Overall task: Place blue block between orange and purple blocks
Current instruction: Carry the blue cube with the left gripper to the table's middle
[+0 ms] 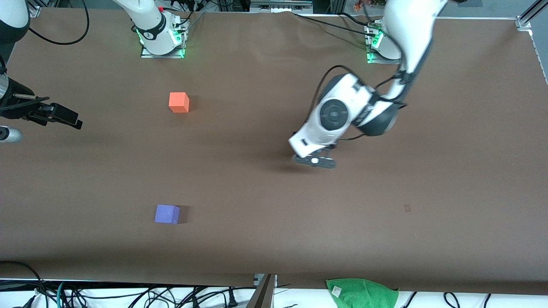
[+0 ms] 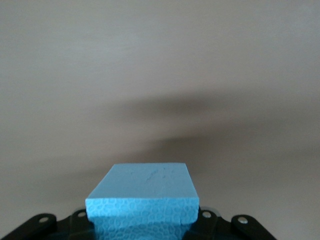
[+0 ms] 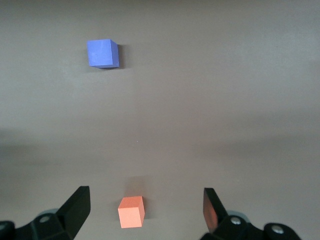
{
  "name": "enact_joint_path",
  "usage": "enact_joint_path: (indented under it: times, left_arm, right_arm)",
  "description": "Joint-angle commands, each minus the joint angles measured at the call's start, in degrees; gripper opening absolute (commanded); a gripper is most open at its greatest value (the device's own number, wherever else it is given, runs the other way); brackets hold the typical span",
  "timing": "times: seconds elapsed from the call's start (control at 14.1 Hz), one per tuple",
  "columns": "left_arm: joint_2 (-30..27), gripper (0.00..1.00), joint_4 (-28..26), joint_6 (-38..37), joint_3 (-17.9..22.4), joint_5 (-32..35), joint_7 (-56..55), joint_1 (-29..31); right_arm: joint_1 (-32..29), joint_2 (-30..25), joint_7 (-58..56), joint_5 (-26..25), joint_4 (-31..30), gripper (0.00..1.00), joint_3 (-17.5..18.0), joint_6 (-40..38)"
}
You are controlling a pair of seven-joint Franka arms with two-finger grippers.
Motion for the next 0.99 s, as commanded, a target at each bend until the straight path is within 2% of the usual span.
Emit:
enact_joint_path:
  times: [0.0,0.14,0.21,0.36,0.43,0.71,0.92]
  left_arm:
    - [5.9,0.26,2.7,5.7,1.2,5.6,-8.1,-3.1]
    - [8.9,0.27,2.7,8.9,1.1,10.8,-14.5,-5.2]
    - [9.8,0.34,2.7,10.4,1.1,12.1,-17.4,-5.8]
    - [10.6,0.7,2.6,12.1,1.1,12.3,-20.0,-6.2]
    - [10.5,1.0,2.6,12.1,1.1,12.4,-20.1,-6.1]
    - [8.2,1.0,2.5,10.2,0.8,12.3,-19.6,-5.4]
    - [1.6,1.0,3.0,-0.4,0.5,11.3,-19.0,-4.2]
  right_arm:
    - [-0.9,0.1,-0.7,0.4,-0.5,1.0,0.8,2.2]
    - [-0.9,0.7,-0.8,0.3,-0.4,1.0,0.9,2.5]
    - [-0.9,0.8,-0.8,0.5,-0.4,1.0,0.9,2.4]
    - [-0.4,0.8,-0.2,0.6,-0.4,1.0,0.9,1.8]
    - [-0.4,0.8,-0.1,0.7,-0.5,1.0,0.9,1.4]
    - [-0.4,1.5,-0.7,0.9,-0.4,1.0,1.0,1.7]
    - [0.9,4.7,-1.0,0.9,-0.4,1.0,1.2,1.6]
